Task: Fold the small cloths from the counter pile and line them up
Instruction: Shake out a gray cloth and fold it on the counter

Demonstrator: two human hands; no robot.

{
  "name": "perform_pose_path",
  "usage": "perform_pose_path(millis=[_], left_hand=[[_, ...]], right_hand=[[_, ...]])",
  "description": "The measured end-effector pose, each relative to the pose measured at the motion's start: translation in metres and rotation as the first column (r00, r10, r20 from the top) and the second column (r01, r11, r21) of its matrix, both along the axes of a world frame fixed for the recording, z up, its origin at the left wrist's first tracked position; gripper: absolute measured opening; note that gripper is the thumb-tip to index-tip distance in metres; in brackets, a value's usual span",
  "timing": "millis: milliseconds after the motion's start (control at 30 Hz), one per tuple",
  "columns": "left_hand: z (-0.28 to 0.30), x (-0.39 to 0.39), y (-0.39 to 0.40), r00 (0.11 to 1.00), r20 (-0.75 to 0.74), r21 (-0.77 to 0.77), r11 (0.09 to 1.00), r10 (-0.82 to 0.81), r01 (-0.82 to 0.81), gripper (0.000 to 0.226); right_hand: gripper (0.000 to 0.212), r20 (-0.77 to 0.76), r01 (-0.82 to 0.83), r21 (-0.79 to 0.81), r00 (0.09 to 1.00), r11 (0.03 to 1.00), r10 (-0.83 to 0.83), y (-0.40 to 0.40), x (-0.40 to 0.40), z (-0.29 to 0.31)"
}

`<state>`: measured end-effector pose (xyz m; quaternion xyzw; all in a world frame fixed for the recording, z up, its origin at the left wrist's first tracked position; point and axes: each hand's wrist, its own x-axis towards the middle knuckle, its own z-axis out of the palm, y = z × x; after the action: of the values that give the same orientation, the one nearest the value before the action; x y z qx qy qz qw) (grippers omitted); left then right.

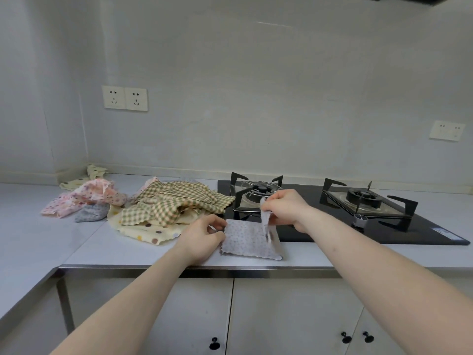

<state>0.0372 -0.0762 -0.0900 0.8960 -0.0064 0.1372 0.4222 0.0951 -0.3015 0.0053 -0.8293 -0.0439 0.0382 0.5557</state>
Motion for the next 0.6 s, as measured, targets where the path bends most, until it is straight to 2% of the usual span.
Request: perform_pose_path(millis=[333, 400, 467, 533, 600], left_hand=[[-0.003, 0.006, 0.002, 1.000, 0.008, -0.071, 0.997, 0.009, -0.008, 0.030], [-0.003, 0.006, 0.001, 1.000, 0.016, -0.069, 0.998, 0.009, -0.008, 0.025], [-0.002, 0.006, 0.001, 1.000, 0.019, -0.084, 0.996, 0.006, -0.004, 0.027], [-0.001, 0.006, 0.001, 1.000, 0.011, -0.122, 0.992, 0.019, -0.017, 0.036], [-0.001, 0.007, 0.002, 0.999, 0.011, -0.158, 0.987, 0.040, -0.038, 0.041]], right_hand=[[0.019, 0.065, -0.054, -0.128, 0.996, 0.990, 0.063, 0.054, 0.005, -0.040], [0.020, 0.054, -0.100, -0.098, 0.993, 0.990, 0.106, 0.055, 0.004, -0.042], [0.018, 0.064, -0.134, -0.003, 0.989, 0.991, 0.134, 0.048, -0.003, -0.040], [0.015, 0.206, -0.106, 0.013, 0.973, 0.994, 0.101, 0.034, -0.007, -0.041], [0.014, 0.396, 0.006, -0.099, 0.918, 0.995, 0.034, 0.014, -0.006, -0.051]])
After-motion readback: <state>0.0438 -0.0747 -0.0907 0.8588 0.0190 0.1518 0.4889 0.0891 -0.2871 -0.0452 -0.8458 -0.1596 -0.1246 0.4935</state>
